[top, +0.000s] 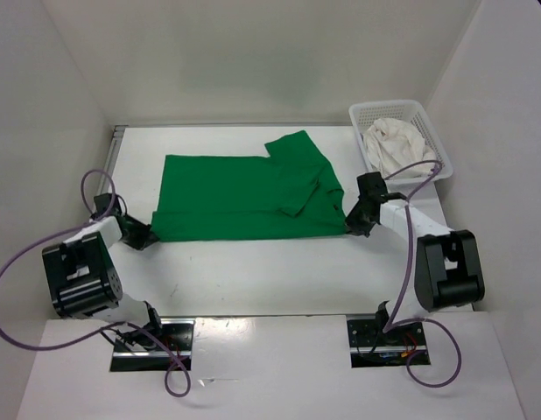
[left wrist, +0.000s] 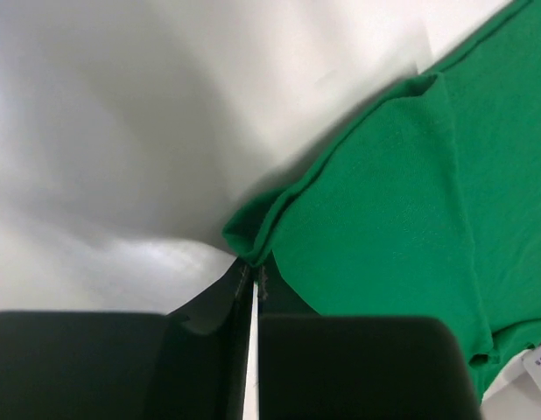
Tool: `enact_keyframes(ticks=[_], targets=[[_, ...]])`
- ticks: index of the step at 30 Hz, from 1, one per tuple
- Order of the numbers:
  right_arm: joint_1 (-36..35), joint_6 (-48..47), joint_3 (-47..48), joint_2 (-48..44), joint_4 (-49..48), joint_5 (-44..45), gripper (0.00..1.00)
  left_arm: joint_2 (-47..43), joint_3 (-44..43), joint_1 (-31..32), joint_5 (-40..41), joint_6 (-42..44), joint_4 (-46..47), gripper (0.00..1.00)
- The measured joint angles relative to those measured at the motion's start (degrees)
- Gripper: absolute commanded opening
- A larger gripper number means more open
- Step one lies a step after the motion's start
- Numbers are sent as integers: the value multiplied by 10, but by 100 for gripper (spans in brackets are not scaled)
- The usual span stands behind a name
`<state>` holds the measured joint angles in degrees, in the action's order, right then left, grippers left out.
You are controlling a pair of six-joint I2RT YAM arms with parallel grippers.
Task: Fold and stack the t-shirts
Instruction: Fold the flattened tshirt in 1/3 of the way
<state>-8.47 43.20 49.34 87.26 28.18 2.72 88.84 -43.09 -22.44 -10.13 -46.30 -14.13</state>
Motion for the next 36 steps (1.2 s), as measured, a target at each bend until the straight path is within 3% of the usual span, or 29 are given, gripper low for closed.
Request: enact_keyframes(ticks=[3, 5, 7, 9, 10, 13, 14, 16, 18, 19, 20, 23, 27, 28, 31, 36], targets=[[20, 5, -16, -43, 27, -33, 3, -59, 48, -24, -7, -6, -40, 17], [40, 7, -21, -66, 41, -52, 16, -104, 69, -33, -10, -14, -75, 33], [52, 13, -22, -85, 57, -64, 36, -149, 75, -39, -12, -21, -107, 65], [54, 15, -24, -106, 71, -69, 45, -182, 75, -40, -19, -28, -121, 95], [54, 15, -24, -119, 78, -73, 50, -192, 75, -41, -22, -32, -126, 100], [54, 10, -23, -150, 96, -80, 52, -198, 65, -42, -26, -29, -143, 100], [54, 7, -18, -155, 103, -81, 49, -196, 55, -41, -26, -21, -153, 100], [53, -2, -7, -156, 106, -82, 31, -191, 30, -33, -24, -14, -163, 96], [45, -11, 7, -146, 103, -86, 10, -187, 3, -7, -24, -2, -144, 70], [34, -16, 15, -137, 99, -89, 5, -185, -6, 14, -29, -1, -129, 42], [20, -17, 22, -123, 90, -93, 0, -183, -11, 40, -31, -4, -111, 32], [-39, -19, 37, -67, 37, -112, 0, -163, -18, 156, -27, -8, -67, 19], [-91, -17, 45, 15, -31, -149, 31, -109, -24, 304, -17, -23, -27, 21], [-96, -17, 50, 38, -46, -156, 34, -94, -24, 330, -21, -27, -19, 21], [-98, -22, 67, 89, -72, -169, 41, -62, -23, 377, -21, -40, 3, 22], [-99, -26, 86, 118, -98, -183, 42, -35, -23, 395, -17, -52, 24, 25]])
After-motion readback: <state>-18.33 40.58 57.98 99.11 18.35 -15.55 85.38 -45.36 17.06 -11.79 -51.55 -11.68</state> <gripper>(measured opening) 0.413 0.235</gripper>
